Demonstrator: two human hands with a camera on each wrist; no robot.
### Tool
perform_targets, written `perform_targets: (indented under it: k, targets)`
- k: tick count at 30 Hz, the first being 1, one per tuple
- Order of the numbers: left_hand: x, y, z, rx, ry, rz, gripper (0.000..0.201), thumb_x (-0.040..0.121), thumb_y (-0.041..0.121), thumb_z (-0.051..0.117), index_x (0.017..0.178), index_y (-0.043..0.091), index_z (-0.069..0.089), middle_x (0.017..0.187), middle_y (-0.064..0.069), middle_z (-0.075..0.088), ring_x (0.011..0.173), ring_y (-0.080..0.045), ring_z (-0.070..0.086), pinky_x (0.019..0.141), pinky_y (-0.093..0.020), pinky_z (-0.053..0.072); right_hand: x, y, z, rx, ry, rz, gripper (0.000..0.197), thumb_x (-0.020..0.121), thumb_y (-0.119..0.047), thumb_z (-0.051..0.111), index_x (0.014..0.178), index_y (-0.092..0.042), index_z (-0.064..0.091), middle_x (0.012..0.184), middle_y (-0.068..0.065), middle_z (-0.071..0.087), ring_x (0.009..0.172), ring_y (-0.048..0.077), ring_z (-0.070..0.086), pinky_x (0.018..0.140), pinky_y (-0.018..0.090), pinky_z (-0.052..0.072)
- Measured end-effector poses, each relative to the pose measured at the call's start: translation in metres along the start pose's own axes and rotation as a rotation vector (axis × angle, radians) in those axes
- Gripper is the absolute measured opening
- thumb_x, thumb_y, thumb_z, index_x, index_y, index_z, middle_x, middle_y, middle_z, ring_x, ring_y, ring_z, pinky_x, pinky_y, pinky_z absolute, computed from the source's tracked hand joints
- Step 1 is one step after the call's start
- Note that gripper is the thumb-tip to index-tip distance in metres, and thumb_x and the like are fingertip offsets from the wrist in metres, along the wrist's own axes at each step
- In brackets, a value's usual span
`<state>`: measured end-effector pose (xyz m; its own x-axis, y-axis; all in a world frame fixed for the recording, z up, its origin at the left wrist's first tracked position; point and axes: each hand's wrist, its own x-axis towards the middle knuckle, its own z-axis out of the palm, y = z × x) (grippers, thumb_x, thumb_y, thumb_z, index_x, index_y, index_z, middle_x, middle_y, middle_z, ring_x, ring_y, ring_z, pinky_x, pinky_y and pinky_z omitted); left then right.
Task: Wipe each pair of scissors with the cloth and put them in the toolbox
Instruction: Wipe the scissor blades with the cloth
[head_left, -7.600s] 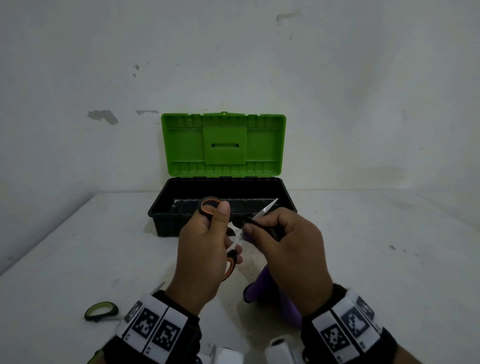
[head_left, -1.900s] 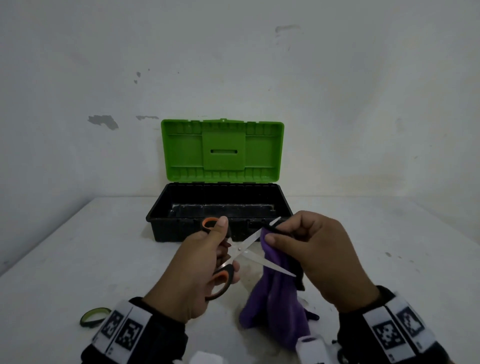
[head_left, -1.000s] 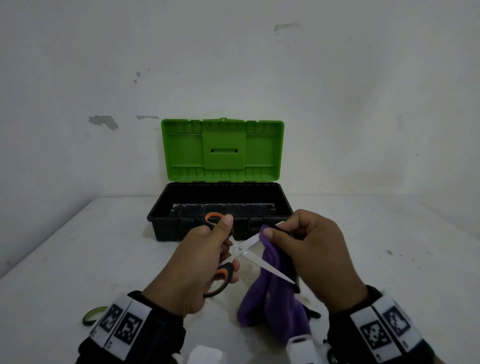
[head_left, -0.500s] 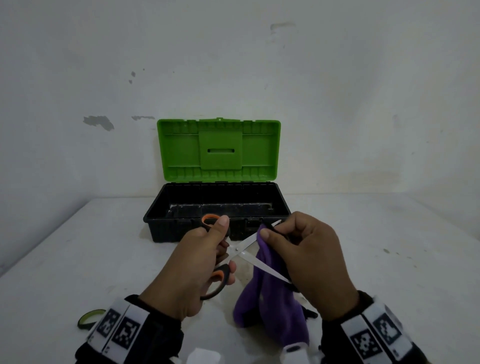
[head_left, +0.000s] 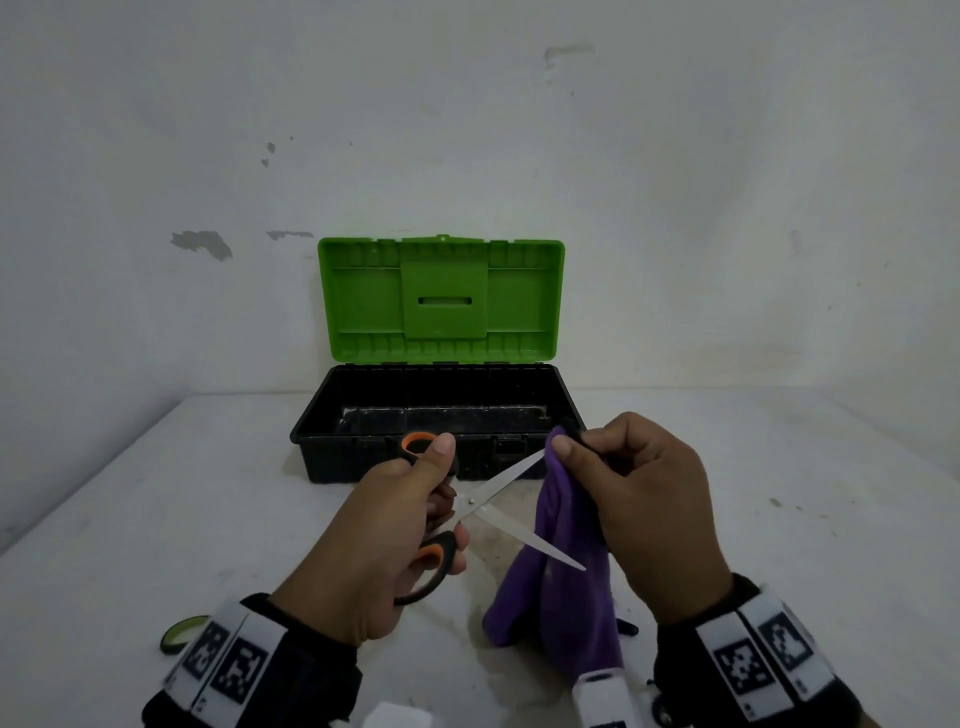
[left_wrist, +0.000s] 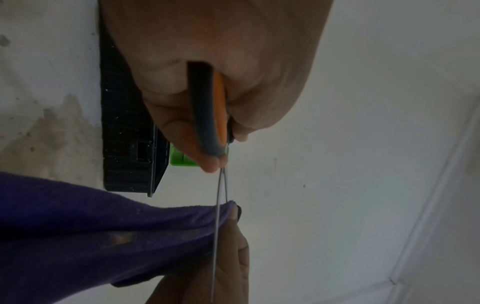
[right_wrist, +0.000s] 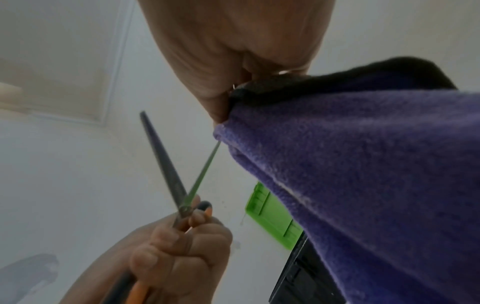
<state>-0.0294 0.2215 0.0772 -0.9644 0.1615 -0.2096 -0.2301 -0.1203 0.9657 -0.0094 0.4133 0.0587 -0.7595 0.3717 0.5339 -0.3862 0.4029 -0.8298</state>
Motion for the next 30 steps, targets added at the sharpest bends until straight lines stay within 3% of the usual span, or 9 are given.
perform_targets:
  k: [3,7,10,13,16,20,24,26,30]
  targets:
    - [0.0,0.001,-0.001,-0.002,0.0,-0.004,0.037,0.093,0.044,0.057,0.082,0.009,0.051,0.048,0.003,0.045,0.051,-0.018,0.053,0.044,-0.028,0.044,-0.005,-0.006,0.005,-0.013,-0.055,-0.04,0.018,0.079,-0.019,0.081,0.068,-0.019,0.068,0.067,-0.004,0.069,0.062,0.017,0.065,0.06,0.03,0.055]
    - [0.0,-0.001,0.0,0.006,0.007,-0.005,0.037,0.093,0.044,0.056,0.086,0.008,0.053,0.048,0.003,0.048,0.05,-0.017,0.053,0.044,-0.028,0.045,0.002,0.003,0.002,-0.021,0.025,-0.017,0.018,0.079,-0.02,0.082,0.068,-0.018,0.068,0.065,-0.004,0.069,0.058,0.01,0.061,0.058,0.027,0.05]
    - [-0.002,-0.002,-0.001,0.008,-0.001,-0.017,0.037,0.093,0.044,0.057,0.083,0.008,0.052,0.048,0.002,0.047,0.049,-0.017,0.053,0.045,-0.029,0.045,-0.005,-0.001,0.004,-0.022,-0.021,-0.039,0.018,0.079,-0.019,0.082,0.068,-0.021,0.068,0.067,-0.006,0.069,0.062,0.011,0.064,0.06,0.029,0.055]
    - [-0.003,-0.002,-0.003,0.038,-0.012,-0.004,0.038,0.093,0.044,0.056,0.082,0.008,0.053,0.049,0.002,0.047,0.048,-0.017,0.053,0.046,-0.03,0.046,-0.007,0.0,-0.001,-0.059,-0.049,-0.057,0.018,0.078,-0.019,0.082,0.068,-0.024,0.068,0.071,-0.008,0.07,0.064,0.011,0.065,0.06,0.024,0.055]
    - [-0.004,-0.003,-0.008,0.071,-0.039,0.009,0.038,0.092,0.045,0.056,0.081,0.009,0.052,0.05,0.003,0.048,0.048,-0.017,0.054,0.048,-0.031,0.046,0.0,0.012,-0.013,-0.09,-0.061,0.033,0.016,0.079,-0.019,0.081,0.069,-0.019,0.069,0.069,-0.001,0.071,0.062,0.016,0.066,0.057,0.027,0.054]
    - [-0.006,-0.007,-0.015,0.249,-0.07,0.035,0.043,0.09,0.049,0.056,0.089,0.006,0.057,0.066,-0.006,0.047,0.054,-0.021,0.057,0.054,-0.033,0.05,0.02,0.036,-0.034,-0.074,-0.03,0.215,0.019,0.083,-0.015,0.078,0.072,-0.005,0.066,0.065,0.01,0.071,0.057,0.018,0.061,0.053,0.029,0.048]
    - [-0.01,-0.011,-0.013,0.405,-0.143,0.055,0.036,0.093,0.05,0.05,0.083,0.016,0.055,0.063,-0.001,0.044,0.054,-0.018,0.056,0.057,-0.03,0.053,0.042,0.042,-0.041,-0.06,-0.061,0.29,0.018,0.085,-0.014,0.076,0.078,-0.002,0.064,0.066,0.008,0.069,0.058,0.016,0.058,0.053,0.026,0.045]
    - [-0.011,-0.014,-0.008,0.464,-0.137,0.062,0.033,0.095,0.05,0.047,0.084,0.02,0.055,0.068,0.0,0.048,0.057,-0.017,0.057,0.058,-0.029,0.053,0.048,0.037,-0.035,-0.039,-0.085,0.285,0.017,0.086,-0.014,0.075,0.077,-0.005,0.064,0.065,0.006,0.067,0.057,0.015,0.058,0.053,0.026,0.045]
    - [-0.004,-0.021,0.003,0.493,-0.127,0.096,0.037,0.096,0.049,0.046,0.087,0.015,0.058,0.071,-0.001,0.055,0.055,-0.015,0.059,0.056,-0.028,0.055,0.049,0.019,-0.014,-0.054,-0.142,0.16,0.016,0.086,-0.014,0.074,0.08,-0.007,0.063,0.07,0.011,0.068,0.06,0.014,0.057,0.057,0.029,0.047]
